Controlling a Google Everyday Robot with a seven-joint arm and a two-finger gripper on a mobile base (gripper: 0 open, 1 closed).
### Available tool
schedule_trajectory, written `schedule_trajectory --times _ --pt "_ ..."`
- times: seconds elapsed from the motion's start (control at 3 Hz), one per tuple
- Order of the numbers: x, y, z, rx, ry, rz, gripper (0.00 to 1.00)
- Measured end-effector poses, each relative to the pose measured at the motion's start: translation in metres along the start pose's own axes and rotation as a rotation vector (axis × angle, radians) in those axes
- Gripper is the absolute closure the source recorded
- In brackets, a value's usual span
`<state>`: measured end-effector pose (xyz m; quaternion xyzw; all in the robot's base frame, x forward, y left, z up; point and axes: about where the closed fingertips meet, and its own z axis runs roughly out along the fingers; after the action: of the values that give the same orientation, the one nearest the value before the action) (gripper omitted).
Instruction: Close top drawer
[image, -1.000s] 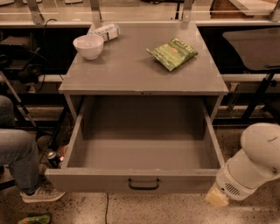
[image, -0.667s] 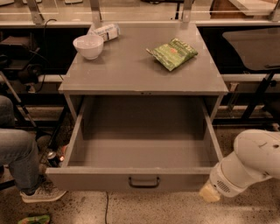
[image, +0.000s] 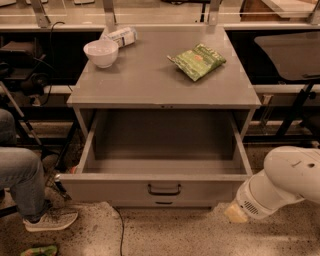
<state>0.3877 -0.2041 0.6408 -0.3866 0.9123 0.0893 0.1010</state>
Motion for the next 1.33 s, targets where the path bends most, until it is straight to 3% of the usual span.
schedule_trajectory --times 0.67,1.0,1.33 --pt "-0.049 -0.045 0.000 0.100 -0.087 -0.077 1.00" --pt "-0.049 -0.045 0.000 0.100 -0.087 -0.077 1.00" --pt "-0.089 -0.076 0.003 0.134 -0.135 -0.108 1.00"
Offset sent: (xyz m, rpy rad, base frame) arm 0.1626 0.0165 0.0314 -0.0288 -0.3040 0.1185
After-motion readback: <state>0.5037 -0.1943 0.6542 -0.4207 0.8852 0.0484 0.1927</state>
